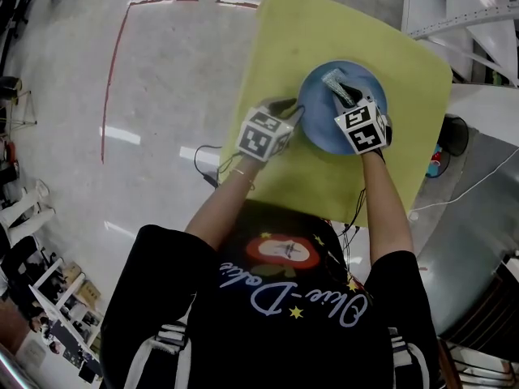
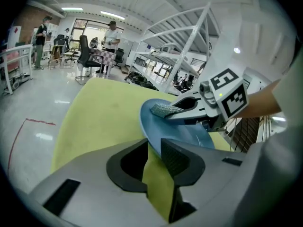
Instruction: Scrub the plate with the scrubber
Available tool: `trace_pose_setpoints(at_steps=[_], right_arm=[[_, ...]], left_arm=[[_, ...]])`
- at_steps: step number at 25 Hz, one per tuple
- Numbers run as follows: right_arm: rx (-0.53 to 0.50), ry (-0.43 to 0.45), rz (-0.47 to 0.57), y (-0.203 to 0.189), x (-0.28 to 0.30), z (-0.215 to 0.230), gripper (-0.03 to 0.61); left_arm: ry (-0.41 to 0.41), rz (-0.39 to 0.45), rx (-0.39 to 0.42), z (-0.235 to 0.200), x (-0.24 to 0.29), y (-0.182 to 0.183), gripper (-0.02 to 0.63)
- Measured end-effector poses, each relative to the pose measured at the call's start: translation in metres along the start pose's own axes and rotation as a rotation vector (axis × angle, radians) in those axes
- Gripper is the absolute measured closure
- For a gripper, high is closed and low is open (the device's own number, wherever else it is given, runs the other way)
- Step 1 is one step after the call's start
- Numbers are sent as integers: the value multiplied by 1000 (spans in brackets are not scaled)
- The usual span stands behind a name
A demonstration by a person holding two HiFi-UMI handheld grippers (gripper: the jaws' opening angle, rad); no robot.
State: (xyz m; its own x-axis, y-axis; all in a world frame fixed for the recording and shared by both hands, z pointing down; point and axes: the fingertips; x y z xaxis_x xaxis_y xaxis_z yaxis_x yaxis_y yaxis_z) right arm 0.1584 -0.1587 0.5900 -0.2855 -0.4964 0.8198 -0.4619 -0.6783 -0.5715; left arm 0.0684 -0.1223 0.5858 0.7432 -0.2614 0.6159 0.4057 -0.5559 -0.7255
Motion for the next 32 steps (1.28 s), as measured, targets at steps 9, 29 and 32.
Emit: trace_pose_setpoints(at_steps=[9,29,32], right_arm=[[-241,138,-130,-7,6,-41,511],[-254,293,-173,-50,-19,-95,508],[-232,327,-177,-52,-22,-105,508]], left_arm=[[-1,17,-43,1,-4,-3,543],[27,16,-83,0,2,-4,552],[38,13,-81,-2,0,-5,552]])
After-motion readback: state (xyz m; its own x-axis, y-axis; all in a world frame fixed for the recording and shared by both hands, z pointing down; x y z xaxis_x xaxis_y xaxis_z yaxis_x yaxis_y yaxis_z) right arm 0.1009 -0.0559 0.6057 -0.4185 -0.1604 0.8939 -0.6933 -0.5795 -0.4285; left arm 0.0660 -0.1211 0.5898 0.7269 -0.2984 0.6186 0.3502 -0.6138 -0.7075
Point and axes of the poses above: the fingertips, and each gripper's own axes: x forward along the fingers, z to its right, y out of its top, and after that the axes turned 10 degrees about x, right-handed
